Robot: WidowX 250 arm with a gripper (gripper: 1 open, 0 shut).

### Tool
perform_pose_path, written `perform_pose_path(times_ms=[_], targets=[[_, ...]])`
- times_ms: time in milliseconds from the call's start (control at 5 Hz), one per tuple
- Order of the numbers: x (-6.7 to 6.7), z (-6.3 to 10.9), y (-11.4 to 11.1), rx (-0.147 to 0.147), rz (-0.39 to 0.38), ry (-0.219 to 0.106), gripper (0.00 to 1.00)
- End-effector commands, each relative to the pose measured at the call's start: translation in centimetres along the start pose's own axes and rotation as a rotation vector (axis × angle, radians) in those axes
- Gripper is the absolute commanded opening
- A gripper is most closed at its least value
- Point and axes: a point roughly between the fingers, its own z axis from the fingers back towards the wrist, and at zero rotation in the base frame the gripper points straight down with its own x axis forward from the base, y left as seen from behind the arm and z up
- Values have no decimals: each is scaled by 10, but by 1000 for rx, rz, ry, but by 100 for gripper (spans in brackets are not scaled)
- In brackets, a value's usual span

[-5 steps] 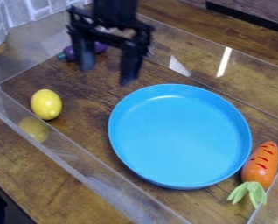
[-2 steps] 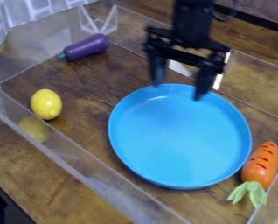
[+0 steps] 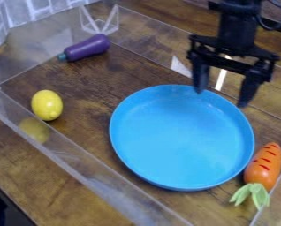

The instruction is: Move the carrot to the left side

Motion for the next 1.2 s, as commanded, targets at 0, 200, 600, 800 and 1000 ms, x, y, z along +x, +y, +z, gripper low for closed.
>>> perform_pose_path(times_ms=[0, 200, 600, 800, 1000], targets=[[11, 19, -31, -25, -60, -66, 100], [12, 18, -43, -32, -85, -57, 100], [13, 34, -45, -40, -86, -57, 100], [14, 30, -34, -45, -85, -52, 100], [15, 25, -24, -49, -83, -48, 100]])
